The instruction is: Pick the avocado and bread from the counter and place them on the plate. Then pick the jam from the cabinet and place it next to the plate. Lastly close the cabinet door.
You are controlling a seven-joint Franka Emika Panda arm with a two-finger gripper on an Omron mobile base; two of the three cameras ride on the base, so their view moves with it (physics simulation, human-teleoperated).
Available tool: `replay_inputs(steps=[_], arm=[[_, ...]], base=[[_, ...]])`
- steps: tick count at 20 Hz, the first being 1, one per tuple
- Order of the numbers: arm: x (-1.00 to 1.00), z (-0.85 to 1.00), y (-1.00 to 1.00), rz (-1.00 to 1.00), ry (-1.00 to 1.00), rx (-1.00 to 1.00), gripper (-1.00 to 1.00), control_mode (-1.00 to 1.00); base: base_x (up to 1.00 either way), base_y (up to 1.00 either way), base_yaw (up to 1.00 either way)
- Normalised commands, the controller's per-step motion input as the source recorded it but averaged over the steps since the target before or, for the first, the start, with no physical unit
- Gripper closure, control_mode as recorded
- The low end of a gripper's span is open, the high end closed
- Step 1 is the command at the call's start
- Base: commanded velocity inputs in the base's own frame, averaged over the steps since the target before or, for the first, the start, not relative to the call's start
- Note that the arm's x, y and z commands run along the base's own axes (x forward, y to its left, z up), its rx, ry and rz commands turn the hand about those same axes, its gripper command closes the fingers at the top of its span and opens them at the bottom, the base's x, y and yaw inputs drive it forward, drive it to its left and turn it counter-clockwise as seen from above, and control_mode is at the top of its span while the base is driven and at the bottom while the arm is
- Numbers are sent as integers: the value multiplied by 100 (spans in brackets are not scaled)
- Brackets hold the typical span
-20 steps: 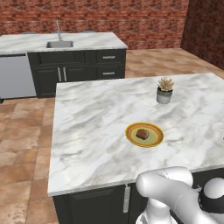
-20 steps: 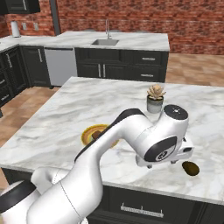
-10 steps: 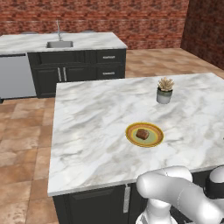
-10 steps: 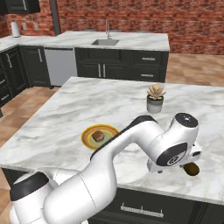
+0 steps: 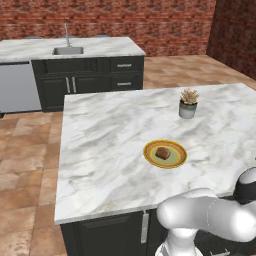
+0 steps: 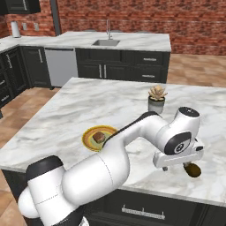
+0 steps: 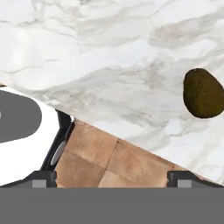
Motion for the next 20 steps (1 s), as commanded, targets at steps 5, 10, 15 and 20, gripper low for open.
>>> replay_inputs(steps=[5, 10, 15, 20], arm=[[19, -26, -33, 0, 7, 0, -100, -100], [19, -25, -27, 0, 0, 0, -100, -100], [27, -20, -7, 0, 0, 0, -100, -100], [24, -25, -7, 0, 0, 0, -100, -100]], base=[[0, 0, 0], [0, 0, 0], [0, 0, 0], [0, 0, 0]])
